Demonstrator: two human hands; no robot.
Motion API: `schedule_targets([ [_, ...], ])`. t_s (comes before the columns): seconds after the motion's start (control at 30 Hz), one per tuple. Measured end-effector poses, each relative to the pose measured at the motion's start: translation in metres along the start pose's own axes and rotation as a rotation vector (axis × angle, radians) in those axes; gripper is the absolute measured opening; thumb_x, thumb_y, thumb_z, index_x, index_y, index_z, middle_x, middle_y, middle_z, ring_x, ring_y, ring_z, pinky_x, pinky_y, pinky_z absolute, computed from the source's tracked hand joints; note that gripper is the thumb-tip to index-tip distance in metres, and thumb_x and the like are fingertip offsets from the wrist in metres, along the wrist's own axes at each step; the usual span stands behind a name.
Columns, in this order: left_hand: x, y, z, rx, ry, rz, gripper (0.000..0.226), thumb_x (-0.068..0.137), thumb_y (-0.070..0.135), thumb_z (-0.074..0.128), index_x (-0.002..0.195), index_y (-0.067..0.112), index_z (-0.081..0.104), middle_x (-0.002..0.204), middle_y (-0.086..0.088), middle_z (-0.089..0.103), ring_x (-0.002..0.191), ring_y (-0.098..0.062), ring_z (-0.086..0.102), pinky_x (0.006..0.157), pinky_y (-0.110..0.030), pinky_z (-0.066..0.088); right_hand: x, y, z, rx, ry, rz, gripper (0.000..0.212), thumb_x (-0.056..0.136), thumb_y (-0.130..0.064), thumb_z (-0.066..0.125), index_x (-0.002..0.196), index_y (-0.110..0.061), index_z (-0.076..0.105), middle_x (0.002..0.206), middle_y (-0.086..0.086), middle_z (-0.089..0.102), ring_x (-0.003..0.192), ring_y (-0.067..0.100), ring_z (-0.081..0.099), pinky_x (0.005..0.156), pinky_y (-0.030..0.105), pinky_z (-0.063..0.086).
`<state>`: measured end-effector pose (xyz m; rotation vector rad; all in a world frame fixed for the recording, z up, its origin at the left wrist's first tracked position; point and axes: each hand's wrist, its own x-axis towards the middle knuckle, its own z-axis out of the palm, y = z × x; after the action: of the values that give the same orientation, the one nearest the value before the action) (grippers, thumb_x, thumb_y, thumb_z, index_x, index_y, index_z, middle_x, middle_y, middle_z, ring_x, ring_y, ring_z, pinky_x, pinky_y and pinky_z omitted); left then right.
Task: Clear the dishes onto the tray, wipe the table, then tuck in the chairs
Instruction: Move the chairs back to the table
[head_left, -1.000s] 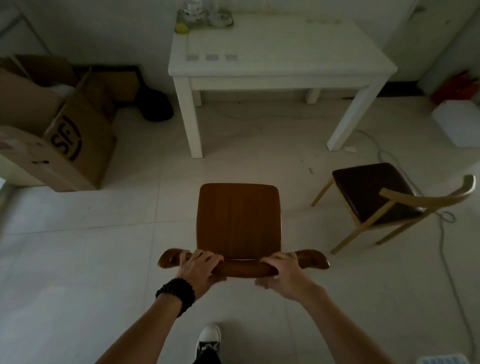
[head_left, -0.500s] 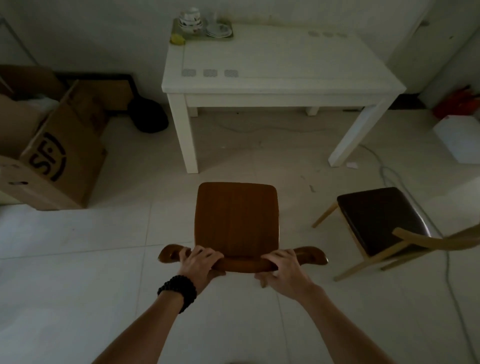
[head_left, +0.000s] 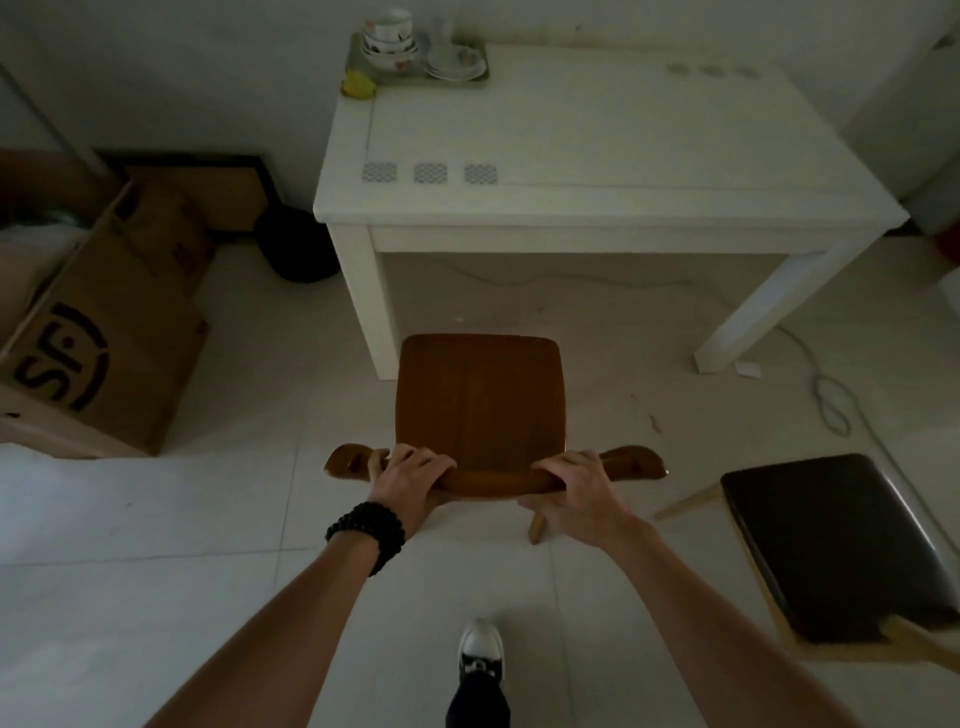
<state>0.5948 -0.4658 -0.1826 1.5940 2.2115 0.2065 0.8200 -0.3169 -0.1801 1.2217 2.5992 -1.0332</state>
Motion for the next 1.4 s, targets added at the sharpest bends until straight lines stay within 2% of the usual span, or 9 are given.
schedule_targets([
  [0.3,0.179,-0.032,-0.062,-0.004,-0.003,-0.053,0.037,0.092,0.052,0.051,0.125,0.037,0.054,0.127,0.013,0.055,0.123,-0.021,0.039,0.108,-0.051,0.016,0.173,-0.008,-0.090,0.016,-0.030,0.015,0.068,0.075,-0.067,0.067,0.130,-0.026,0.059,0.126,-0.004,0.053,0.127,0.019,0.035,0.112,0.044,0.035],
  [0.6,0.328,-0.064,-0.120,0.041,-0.025,-0.082,0.037,0.094,0.048,0.048,0.130,0.039,0.049,0.128,0.014,0.051,0.121,-0.018,0.038,0.107,-0.047,0.018,0.329,-0.011,-0.152,0.008,-0.011,-0.028,0.059,0.075,-0.065,0.069,0.122,-0.030,0.063,0.114,-0.008,0.054,0.122,0.018,0.038,0.109,0.043,0.038],
  [0.67,0.357,-0.076,-0.129,0.042,-0.005,-0.091,0.039,0.092,0.045,0.053,0.131,0.039,0.047,0.129,0.014,0.050,0.122,-0.018,0.037,0.107,-0.048,0.018,0.357,-0.019,-0.166,0.019,-0.006,-0.033,0.057,0.075,-0.067,0.067,0.120,-0.031,0.063,0.113,-0.008,0.054,0.121,0.018,0.037,0.108,0.045,0.038],
  [0.73,0.381,-0.092,-0.142,0.077,-0.014,-0.105,0.047,0.087,0.044,0.064,0.131,0.041,0.046,0.129,0.014,0.049,0.123,-0.019,0.037,0.107,-0.051,0.019,0.380,-0.031,-0.176,0.020,-0.019,-0.011,0.062,0.071,-0.075,0.057,0.117,-0.034,0.062,0.111,-0.008,0.052,0.121,0.019,0.035,0.104,0.047,0.040],
  [0.83,0.391,-0.115,-0.152,0.070,0.012,-0.102,0.040,0.090,0.043,0.059,0.129,0.041,0.050,0.130,0.014,0.052,0.123,-0.020,0.039,0.107,-0.052,0.019,0.393,-0.050,-0.177,0.047,-0.046,0.026,0.067,0.070,-0.080,0.045,0.117,-0.035,0.061,0.111,-0.008,0.048,0.122,0.021,0.031,0.105,0.049,0.038],
  [1.03,0.369,-0.126,-0.135,0.109,0.030,-0.053,0.031,0.082,0.044,0.068,0.112,0.040,0.058,0.111,0.013,0.063,0.101,-0.026,0.055,0.094,-0.056,0.033,0.370,-0.057,-0.148,0.031,-0.012,0.020,0.050,0.084,-0.066,0.056,0.120,-0.032,0.060,0.116,-0.008,0.047,0.119,0.019,0.027,0.102,0.039,0.037],
  [1.17,0.368,-0.115,-0.140,0.145,0.022,-0.095,0.033,0.087,0.048,0.060,0.118,0.036,0.058,0.118,0.011,0.060,0.111,-0.025,0.052,0.103,-0.052,0.026,0.370,-0.055,-0.153,0.074,-0.060,0.037,0.050,0.084,-0.067,0.056,0.121,-0.033,0.059,0.117,-0.007,0.045,0.122,0.018,0.024,0.107,0.041,0.034],
  [1.3,0.360,-0.099,-0.142,0.138,-0.039,-0.138,0.039,0.092,0.052,0.050,0.128,0.036,0.049,0.131,0.012,0.053,0.125,-0.020,0.043,0.112,-0.048,0.014,0.363,-0.050,-0.156,0.079,-0.131,0.050,0.058,0.083,-0.070,0.052,0.129,-0.035,0.055,0.124,-0.007,0.042,0.132,0.018,0.021,0.109,0.048,0.039],
  [1.4,0.357,-0.079,-0.155,0.183,-0.153,-0.173,0.051,0.091,0.051,0.051,0.138,0.036,0.038,0.142,0.009,0.043,0.134,-0.020,0.036,0.112,-0.053,0.012,0.360,-0.052,-0.175,0.040,-0.194,0.067,0.065,0.087,-0.068,0.050,0.141,-0.033,0.049,0.136,-0.002,0.043,0.137,0.022,0.027,0.112,0.045,0.035],
])
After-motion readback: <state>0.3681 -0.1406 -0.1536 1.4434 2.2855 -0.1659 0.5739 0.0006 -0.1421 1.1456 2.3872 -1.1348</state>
